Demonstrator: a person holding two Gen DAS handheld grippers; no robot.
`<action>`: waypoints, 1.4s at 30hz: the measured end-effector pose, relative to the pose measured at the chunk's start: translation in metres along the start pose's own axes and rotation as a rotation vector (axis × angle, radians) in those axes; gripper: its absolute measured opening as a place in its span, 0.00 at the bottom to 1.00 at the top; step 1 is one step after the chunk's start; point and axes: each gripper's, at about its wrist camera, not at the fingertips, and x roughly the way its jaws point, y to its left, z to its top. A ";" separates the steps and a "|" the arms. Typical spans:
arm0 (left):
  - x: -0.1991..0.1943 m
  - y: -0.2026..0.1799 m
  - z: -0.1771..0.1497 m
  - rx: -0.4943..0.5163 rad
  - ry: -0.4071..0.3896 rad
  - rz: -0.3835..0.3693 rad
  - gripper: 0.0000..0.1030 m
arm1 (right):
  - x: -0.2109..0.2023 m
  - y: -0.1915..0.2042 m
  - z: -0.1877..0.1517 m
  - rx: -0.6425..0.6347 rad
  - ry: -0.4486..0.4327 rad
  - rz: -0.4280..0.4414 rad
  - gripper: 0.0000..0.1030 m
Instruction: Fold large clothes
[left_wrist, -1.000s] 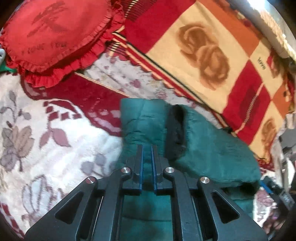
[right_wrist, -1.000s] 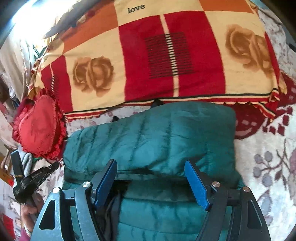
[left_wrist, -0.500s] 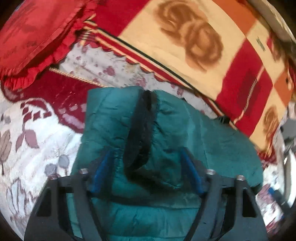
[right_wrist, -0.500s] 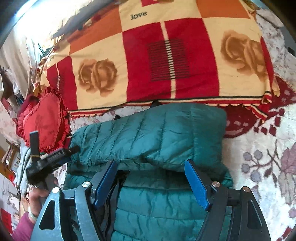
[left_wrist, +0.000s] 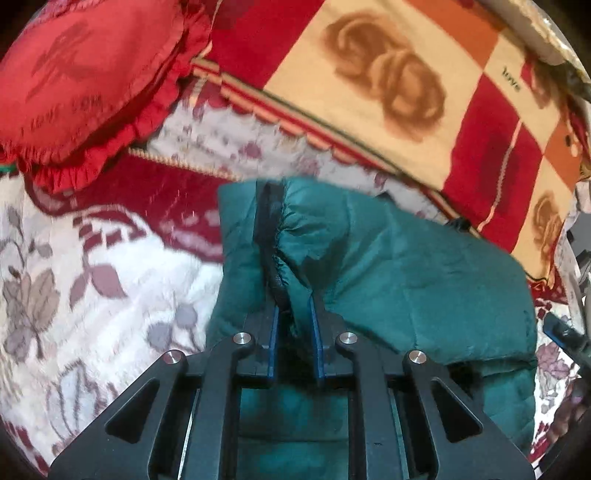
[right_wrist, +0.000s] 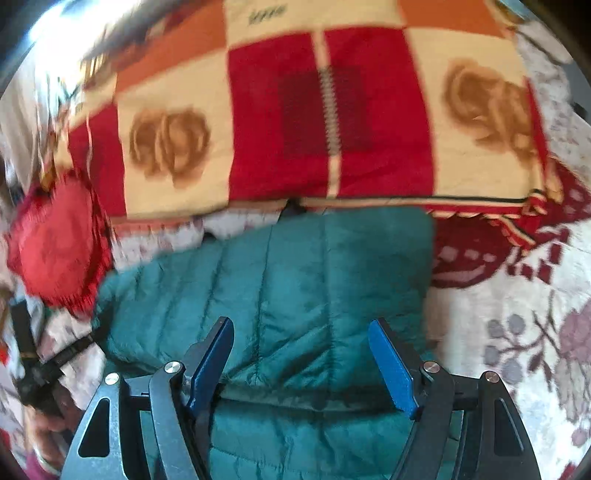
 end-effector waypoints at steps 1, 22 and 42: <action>0.003 -0.002 -0.002 0.007 0.005 0.010 0.13 | 0.010 0.004 -0.002 -0.023 0.023 -0.018 0.71; -0.031 -0.049 0.009 0.126 -0.154 0.078 0.66 | 0.013 0.056 0.006 -0.195 -0.048 -0.109 0.71; 0.046 -0.039 0.000 0.145 -0.057 0.156 0.74 | 0.048 0.058 0.007 -0.174 -0.017 -0.137 0.71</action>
